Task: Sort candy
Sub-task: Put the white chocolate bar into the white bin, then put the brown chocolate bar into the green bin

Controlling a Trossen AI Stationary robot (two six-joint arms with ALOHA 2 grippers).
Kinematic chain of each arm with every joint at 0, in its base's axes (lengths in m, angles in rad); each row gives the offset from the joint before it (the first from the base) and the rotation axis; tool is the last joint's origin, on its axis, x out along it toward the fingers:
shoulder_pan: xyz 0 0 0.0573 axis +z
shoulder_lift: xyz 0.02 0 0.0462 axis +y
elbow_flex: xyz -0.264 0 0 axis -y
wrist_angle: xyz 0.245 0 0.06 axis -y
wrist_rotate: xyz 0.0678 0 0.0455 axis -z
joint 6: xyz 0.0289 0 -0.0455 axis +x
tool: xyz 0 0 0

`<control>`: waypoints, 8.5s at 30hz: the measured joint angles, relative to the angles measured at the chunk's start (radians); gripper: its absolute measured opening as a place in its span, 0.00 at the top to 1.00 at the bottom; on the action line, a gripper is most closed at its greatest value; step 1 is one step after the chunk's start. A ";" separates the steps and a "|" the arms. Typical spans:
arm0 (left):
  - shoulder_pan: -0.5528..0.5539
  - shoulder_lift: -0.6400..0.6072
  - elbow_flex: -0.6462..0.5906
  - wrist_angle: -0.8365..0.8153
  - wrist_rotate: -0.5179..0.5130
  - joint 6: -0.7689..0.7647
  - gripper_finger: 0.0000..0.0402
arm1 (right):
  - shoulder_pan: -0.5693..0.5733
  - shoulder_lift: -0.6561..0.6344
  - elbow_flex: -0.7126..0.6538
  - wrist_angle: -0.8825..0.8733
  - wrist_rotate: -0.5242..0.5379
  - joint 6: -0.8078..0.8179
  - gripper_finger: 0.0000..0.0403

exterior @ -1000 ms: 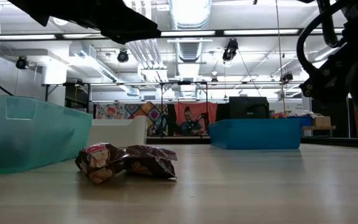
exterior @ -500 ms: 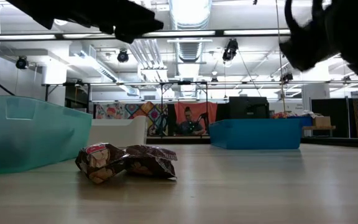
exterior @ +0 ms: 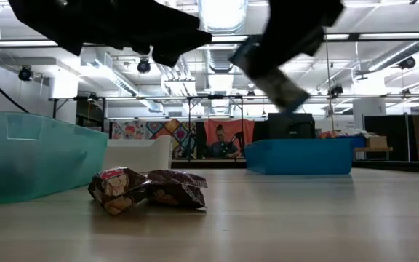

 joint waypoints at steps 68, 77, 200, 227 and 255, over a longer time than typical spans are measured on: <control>0.423 -0.206 0.398 -1.297 -0.303 0.181 0.99 | -0.192 -0.116 0.000 0.066 -0.087 -0.345 0.73; 0.797 -0.218 0.306 -1.278 -0.283 -0.208 0.99 | -0.192 -0.090 -0.004 0.078 -0.086 -0.345 0.72; -0.148 0.309 0.256 -0.499 0.100 0.316 0.41 | 0.158 -0.171 -0.011 -0.267 -0.320 0.456 0.75; -0.130 0.434 0.478 -0.843 0.122 0.415 0.42 | 0.158 -0.171 -0.013 -0.269 -0.295 0.432 0.75; -0.153 0.664 0.839 -1.270 0.124 0.543 0.44 | 0.158 -0.171 -0.014 -0.269 -0.278 0.429 0.75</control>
